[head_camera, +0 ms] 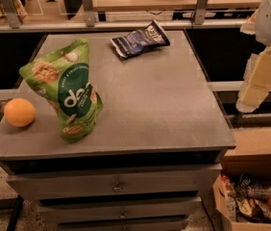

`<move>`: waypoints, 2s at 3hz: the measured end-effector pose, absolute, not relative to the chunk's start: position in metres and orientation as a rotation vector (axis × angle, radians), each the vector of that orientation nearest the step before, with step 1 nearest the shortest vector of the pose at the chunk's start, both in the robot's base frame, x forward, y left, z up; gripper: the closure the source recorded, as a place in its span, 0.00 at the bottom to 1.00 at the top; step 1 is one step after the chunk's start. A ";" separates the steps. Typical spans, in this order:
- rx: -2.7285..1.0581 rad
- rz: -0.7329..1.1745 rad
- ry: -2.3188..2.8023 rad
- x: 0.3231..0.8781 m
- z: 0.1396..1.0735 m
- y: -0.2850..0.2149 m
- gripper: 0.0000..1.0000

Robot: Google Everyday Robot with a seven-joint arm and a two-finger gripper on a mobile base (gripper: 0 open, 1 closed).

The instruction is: Move blue chip bag near green rice chip bag

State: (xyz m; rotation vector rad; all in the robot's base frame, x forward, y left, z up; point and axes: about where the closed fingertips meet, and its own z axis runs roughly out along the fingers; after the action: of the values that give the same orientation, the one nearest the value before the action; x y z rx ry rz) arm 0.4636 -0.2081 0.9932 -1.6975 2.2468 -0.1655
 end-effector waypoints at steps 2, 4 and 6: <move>-1.669 -0.226 2.175 0.511 0.999 -0.200 0.00; -1.535 -0.375 2.064 0.606 1.000 -0.209 0.00; -1.501 -0.359 2.009 0.622 1.000 -0.203 0.00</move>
Offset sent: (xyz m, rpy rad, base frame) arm 0.0959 0.0118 0.0092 0.0032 -0.1707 0.0138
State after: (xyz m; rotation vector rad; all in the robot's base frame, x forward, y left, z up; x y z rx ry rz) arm 0.6222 -0.2029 0.9999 -1.5005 2.0087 -0.3589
